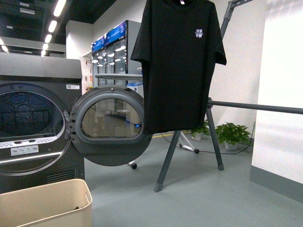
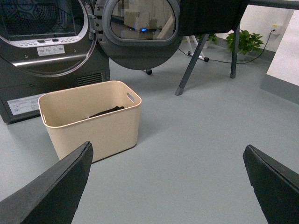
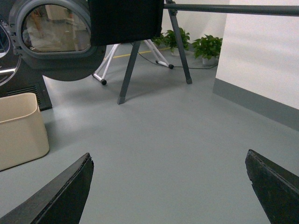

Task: Move hamper under clothes hanger

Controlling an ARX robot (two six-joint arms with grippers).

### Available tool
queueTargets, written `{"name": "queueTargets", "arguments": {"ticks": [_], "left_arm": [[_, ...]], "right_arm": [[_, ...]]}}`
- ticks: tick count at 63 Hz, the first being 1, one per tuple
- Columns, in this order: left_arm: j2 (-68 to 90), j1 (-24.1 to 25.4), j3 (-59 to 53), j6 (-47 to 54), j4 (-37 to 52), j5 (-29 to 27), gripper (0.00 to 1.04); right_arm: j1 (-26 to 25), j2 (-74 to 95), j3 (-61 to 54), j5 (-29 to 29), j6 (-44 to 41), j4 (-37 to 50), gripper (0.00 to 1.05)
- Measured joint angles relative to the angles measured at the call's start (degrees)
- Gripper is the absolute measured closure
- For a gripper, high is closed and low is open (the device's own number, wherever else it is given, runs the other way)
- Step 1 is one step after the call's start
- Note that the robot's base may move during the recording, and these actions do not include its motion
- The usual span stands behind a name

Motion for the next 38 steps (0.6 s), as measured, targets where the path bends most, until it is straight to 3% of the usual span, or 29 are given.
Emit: {"name": "queueTargets", "arguments": {"ticks": [38], "left_arm": [[0.1, 0.0, 0.0, 0.0, 0.0, 0.0, 0.07]], "right_arm": [[0.0, 0.0, 0.0, 0.1, 0.0, -0.1, 0.08]]}}
